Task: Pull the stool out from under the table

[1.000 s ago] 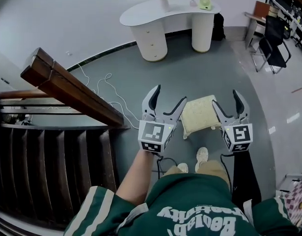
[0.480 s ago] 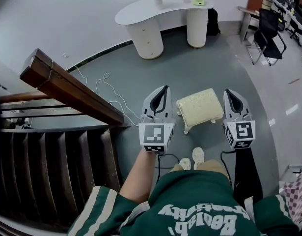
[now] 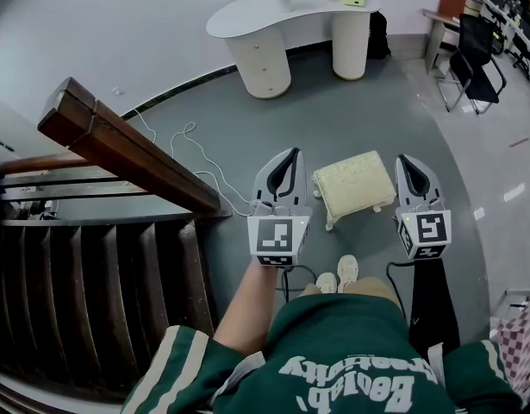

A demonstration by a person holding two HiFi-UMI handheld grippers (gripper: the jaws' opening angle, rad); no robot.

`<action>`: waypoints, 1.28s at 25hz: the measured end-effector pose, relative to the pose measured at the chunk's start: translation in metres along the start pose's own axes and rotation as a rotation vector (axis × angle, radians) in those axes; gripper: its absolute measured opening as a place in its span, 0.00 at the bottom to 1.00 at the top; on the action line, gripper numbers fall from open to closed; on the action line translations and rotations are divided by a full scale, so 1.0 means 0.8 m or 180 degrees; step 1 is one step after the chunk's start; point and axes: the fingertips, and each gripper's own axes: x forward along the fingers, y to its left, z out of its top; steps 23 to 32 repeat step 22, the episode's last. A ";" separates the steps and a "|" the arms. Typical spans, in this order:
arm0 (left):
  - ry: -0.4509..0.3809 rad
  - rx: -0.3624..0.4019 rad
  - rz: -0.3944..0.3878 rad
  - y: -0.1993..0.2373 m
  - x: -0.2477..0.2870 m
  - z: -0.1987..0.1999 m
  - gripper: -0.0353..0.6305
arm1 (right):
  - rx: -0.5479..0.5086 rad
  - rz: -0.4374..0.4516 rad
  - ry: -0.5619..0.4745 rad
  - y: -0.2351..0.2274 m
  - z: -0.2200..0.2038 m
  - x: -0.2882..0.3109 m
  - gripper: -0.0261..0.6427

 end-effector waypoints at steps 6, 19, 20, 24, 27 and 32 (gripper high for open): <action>-0.0004 0.0009 0.0046 0.003 -0.002 -0.002 0.06 | 0.0003 -0.0005 -0.0006 -0.003 0.001 0.004 0.04; -0.0070 -0.0016 0.0050 -0.002 0.008 -0.001 0.06 | -0.0036 0.0029 -0.0023 -0.003 0.006 0.009 0.04; -0.0071 -0.0017 0.0044 -0.004 0.009 -0.001 0.06 | -0.0036 0.0035 -0.0024 -0.003 0.006 0.009 0.04; -0.0069 -0.0018 0.0035 -0.006 0.012 -0.003 0.06 | -0.0039 0.0048 -0.0025 -0.004 0.005 0.010 0.04; -0.0069 -0.0018 0.0035 -0.006 0.012 -0.003 0.06 | -0.0039 0.0048 -0.0025 -0.004 0.005 0.010 0.04; -0.0069 -0.0018 0.0035 -0.006 0.012 -0.003 0.06 | -0.0039 0.0048 -0.0025 -0.004 0.005 0.010 0.04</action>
